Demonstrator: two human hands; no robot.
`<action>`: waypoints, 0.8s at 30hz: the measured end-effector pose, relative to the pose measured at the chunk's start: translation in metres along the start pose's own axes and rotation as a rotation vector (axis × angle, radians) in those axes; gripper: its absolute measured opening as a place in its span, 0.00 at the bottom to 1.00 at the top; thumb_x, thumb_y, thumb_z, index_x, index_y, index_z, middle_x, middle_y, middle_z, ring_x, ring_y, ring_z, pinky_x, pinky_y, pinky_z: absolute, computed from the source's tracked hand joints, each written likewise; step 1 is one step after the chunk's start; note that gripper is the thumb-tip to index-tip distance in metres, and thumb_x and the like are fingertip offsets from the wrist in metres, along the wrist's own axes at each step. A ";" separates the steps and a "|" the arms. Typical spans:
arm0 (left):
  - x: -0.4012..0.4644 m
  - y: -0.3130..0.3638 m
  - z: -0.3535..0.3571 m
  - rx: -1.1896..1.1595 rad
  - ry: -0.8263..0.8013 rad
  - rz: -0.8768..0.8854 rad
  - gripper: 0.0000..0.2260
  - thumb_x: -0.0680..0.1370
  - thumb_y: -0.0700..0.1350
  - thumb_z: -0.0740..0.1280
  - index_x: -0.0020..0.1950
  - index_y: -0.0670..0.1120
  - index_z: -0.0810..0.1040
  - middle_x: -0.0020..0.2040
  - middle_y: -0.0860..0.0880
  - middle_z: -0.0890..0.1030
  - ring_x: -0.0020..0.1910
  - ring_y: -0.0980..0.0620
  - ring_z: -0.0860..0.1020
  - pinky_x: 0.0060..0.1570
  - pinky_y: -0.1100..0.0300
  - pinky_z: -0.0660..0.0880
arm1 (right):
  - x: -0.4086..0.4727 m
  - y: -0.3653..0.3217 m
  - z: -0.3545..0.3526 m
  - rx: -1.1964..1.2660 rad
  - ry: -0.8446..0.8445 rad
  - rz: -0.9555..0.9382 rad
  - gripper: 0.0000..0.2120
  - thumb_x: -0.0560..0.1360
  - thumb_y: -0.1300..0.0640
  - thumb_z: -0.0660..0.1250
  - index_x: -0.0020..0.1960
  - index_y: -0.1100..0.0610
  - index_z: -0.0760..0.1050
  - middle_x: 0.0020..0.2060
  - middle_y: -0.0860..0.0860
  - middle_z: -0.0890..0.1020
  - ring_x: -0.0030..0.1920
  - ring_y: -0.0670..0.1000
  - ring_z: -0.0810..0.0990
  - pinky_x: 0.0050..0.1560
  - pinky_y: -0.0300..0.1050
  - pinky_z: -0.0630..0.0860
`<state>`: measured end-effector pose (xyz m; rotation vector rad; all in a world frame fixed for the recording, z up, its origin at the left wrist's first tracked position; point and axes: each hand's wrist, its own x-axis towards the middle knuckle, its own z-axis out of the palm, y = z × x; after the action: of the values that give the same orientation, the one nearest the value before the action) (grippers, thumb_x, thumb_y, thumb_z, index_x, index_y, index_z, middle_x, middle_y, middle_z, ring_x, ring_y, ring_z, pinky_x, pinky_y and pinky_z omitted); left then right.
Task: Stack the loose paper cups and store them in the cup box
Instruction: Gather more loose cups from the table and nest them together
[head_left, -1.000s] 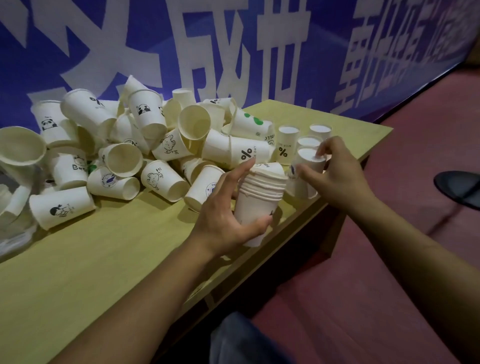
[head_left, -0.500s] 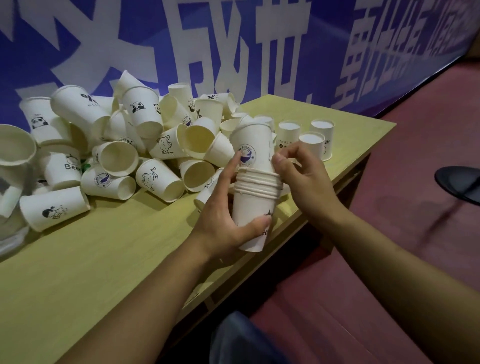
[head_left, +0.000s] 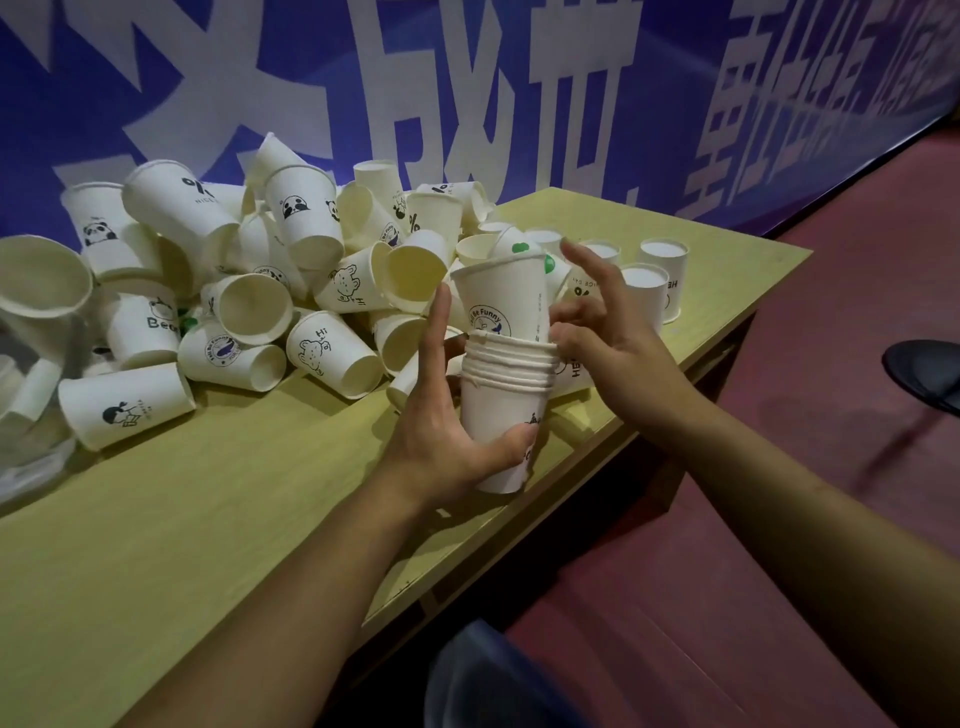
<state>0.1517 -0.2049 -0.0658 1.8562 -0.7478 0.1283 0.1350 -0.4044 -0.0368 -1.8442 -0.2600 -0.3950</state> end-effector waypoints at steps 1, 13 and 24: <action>0.000 0.000 -0.001 -0.001 0.000 0.006 0.57 0.64 0.55 0.78 0.77 0.68 0.37 0.67 0.70 0.61 0.59 0.79 0.70 0.50 0.73 0.76 | 0.000 -0.002 -0.001 -0.022 -0.033 -0.018 0.27 0.76 0.53 0.62 0.72 0.34 0.61 0.48 0.47 0.77 0.50 0.45 0.78 0.52 0.42 0.77; -0.005 -0.001 -0.016 -0.120 0.126 0.007 0.44 0.63 0.55 0.75 0.73 0.67 0.57 0.67 0.62 0.69 0.59 0.67 0.76 0.50 0.71 0.76 | 0.004 0.013 -0.018 -0.726 -0.243 -0.085 0.29 0.74 0.53 0.68 0.73 0.40 0.66 0.71 0.47 0.70 0.72 0.50 0.64 0.72 0.56 0.63; -0.011 -0.002 -0.022 -0.044 0.023 0.020 0.42 0.64 0.59 0.72 0.75 0.67 0.58 0.71 0.52 0.71 0.63 0.60 0.76 0.54 0.68 0.76 | 0.014 0.001 -0.032 -0.364 0.034 -0.077 0.35 0.73 0.56 0.73 0.74 0.42 0.61 0.62 0.49 0.70 0.55 0.47 0.76 0.43 0.34 0.78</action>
<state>0.1496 -0.1810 -0.0628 1.8033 -0.7478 0.1451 0.1438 -0.4351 -0.0237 -2.1860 -0.2478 -0.5555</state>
